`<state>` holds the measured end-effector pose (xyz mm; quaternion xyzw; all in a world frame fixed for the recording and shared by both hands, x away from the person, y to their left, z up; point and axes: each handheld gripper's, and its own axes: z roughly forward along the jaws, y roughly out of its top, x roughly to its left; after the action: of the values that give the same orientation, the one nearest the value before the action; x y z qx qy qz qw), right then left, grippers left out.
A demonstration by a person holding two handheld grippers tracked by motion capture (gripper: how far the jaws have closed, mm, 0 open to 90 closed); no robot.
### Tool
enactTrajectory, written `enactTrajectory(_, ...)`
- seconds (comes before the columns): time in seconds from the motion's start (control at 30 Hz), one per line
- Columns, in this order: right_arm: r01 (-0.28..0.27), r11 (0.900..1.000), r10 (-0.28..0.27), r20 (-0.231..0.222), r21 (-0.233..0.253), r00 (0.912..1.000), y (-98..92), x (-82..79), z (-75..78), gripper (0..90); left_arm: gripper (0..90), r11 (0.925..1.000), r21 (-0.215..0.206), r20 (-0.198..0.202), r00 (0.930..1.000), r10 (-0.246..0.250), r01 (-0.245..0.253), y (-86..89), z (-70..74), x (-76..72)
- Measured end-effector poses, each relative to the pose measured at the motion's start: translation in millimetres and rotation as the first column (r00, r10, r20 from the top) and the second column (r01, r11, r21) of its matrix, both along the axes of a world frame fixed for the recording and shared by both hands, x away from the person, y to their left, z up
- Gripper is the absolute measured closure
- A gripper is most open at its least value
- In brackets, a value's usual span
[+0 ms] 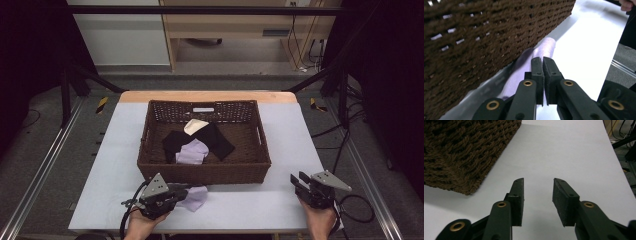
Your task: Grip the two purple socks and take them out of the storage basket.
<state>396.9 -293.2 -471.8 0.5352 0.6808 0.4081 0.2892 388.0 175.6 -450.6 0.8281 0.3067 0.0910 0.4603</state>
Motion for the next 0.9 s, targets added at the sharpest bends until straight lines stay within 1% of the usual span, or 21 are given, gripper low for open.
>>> enactTrajectory(0.1, 0.014, 1.0, -0.014, 0.005, -0.01, 0.9999, -0.4, 0.4, -0.5, 56.4, 79.9, 1.0, -0.003, -0.004, 1.0, -0.001, 0.001, 1.0, 2.9, -2.0)
enactTrajectory(0.2, 0.026, 1.0, -0.026, -0.005, -0.008, 0.9997, -0.6, 1.0, -1.6, 52.1, 74.0, 1.0, -0.006, 0.009, 0.9999, 0.004, -0.004, 1.9, 6.6, -5.2)
enactTrajectory(0.27, 0.031, 0.999, -0.031, -0.001, -0.011, 0.9995, -1.5, 0.6, -1.8, 50.7, 68.6, 0.9999, -0.012, 0.013, 0.9999, 0.006, -0.006, 2.5, 9.2, -6.6)
enactTrajectory(0.33, 0.037, 0.999, -0.037, 0.0, -0.008, 0.9993, -2.1, 0.5, -1.7, 49.8, 64.2, 0.9996, -0.024, 0.024, 0.9996, 0.015, -0.015, 3.1, 13.0, -8.3)
enactTrajectory(0.47, 0.043, 0.999, -0.043, -0.004, -0.008, 0.999, -3.0, 1.0, -2.1, 49.2, 57.0, 0.9979, -0.052, 0.061, 0.9973, 0.042, -0.039, 7.6, 25.9, -11.0)
enactTrajectory(0.53, 0.045, 0.999, -0.045, -0.002, -0.007, 0.999, -3.5, 0.8, -1.9, 49.1, 53.7, 0.9968, -0.061, 0.081, 0.9951, 0.057, -0.052, 11.3, 33.5, -11.0)
enactTrajectory(0.6, 0.047, 0.999, -0.047, -0.001, -0.003, 0.9989, -3.5, 0.3, -1.6, 49.1, 51.6, 0.9945, -0.072, 0.102, 0.9912, 0.084, -0.077, 16.4, 40.9, -9.9)
enactTrajectory(0.73, 0.047, 0.999, -0.047, 0.0, -0.003, 0.9989, -3.6, 0.4, -1.5, 49.2, 47.4, 0.989, -0.089, 0.125, 0.9838, 0.129, -0.118, 25.8, 55.0, -3.8)
enactTrajectory(0.8, 0.047, 0.999, -0.047, 0.0, -0.003, 0.9989, -3.8, 0.7, -1.3, 49.2, 45.0, 0.9875, -0.094, 0.135, 0.9811, 0.139, -0.127, 27.8, 61.9, -0.3)
enactTrajectory(0.9, 0.05, 0.999, -0.05, 0.001, -0.006, 0.9988, -3.7, 0.6, -0.9, 49.4, 42.4, 0.984, -0.111, 0.16, 0.9747, 0.156, -0.139, 29.5, 75.6, 6.8)
